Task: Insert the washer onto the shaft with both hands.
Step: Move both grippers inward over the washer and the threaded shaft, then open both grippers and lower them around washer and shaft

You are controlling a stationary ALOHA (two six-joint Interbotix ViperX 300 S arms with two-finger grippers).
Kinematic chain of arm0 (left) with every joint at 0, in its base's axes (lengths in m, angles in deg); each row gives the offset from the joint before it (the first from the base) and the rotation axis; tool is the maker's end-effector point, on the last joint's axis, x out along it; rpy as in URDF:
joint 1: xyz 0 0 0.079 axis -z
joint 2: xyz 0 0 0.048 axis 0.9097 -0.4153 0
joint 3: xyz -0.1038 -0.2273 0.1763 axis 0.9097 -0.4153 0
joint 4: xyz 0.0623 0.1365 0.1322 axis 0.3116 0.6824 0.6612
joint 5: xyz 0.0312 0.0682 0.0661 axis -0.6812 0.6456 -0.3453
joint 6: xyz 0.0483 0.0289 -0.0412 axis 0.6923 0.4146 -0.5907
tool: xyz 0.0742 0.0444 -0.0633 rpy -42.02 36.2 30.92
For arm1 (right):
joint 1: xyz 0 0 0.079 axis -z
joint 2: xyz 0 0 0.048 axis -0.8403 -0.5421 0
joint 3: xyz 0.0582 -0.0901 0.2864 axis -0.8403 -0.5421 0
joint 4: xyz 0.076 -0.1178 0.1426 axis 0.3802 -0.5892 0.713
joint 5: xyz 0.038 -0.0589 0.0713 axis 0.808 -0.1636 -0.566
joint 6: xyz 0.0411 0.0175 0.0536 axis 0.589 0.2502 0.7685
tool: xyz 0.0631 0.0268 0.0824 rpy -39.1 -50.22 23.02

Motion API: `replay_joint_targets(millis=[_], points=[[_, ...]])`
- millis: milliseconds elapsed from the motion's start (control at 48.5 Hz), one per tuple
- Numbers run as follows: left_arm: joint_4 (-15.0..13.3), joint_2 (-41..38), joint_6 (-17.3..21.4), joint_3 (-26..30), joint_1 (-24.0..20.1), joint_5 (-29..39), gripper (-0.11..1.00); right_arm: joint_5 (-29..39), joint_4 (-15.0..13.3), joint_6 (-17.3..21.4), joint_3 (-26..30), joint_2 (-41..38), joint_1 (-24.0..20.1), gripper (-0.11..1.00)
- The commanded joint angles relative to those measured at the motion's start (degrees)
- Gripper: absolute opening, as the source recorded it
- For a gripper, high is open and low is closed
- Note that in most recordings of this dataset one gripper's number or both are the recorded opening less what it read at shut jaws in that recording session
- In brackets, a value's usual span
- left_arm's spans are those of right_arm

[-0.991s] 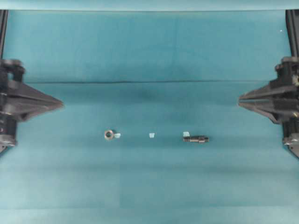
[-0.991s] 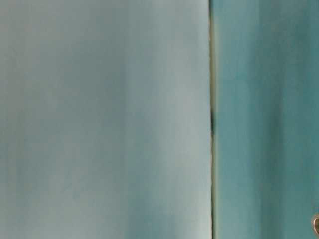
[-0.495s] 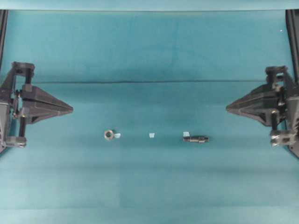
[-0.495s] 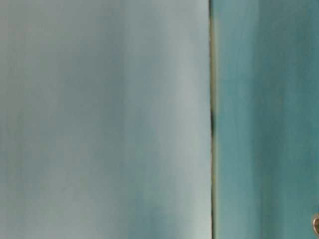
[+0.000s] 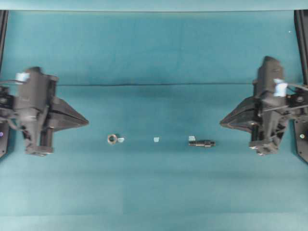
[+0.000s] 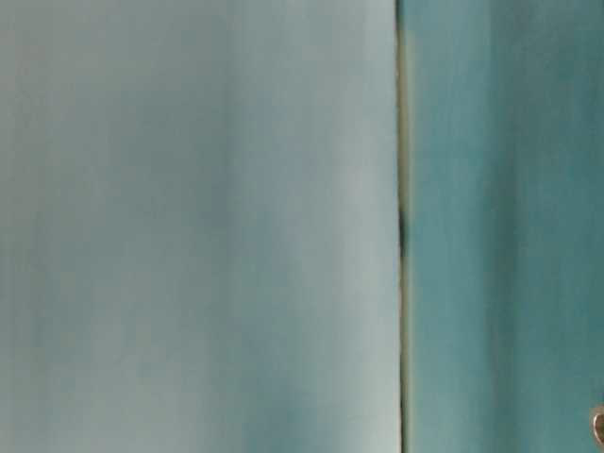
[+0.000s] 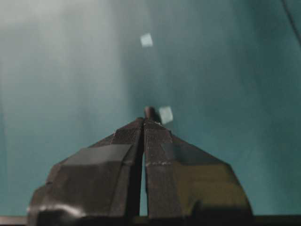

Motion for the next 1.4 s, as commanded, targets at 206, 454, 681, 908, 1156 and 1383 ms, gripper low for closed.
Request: replay_joint_targets(millis=[206,454,681,908,1156,1383], points=[[0.2,-8.9,0.0,6.9,0.2,6.6,0.02,4.7,-0.7,0.1,4.7,-5.9,-0.6,-0.09],[0.2,-14.7,0.1,9.2,0.2,10.1,0.02,9.4,-3.1,-0.2,7.6,-10.6,-0.8,-0.09],[0.2,-18.4,0.2,11.6,0.2,12.5,0.02,13.4,-3.8,-1.4,10.2,-16.5,-1.6,-0.09],[0.3,-22.0,0.3,13.5,0.7,13.4,0.02,15.7,-4.0,-3.2,13.8,-22.4,-3.1,-0.09],[0.3,-26.3,0.1,16.0,1.8,16.4,0.02,16.4,-4.3,-3.3,15.4,-25.6,-3.2,-0.09],[0.3,-27.6,0.1,16.2,1.8,16.8,0.02,17.9,-4.8,-3.3,15.4,-25.7,-3.2,-0.09]])
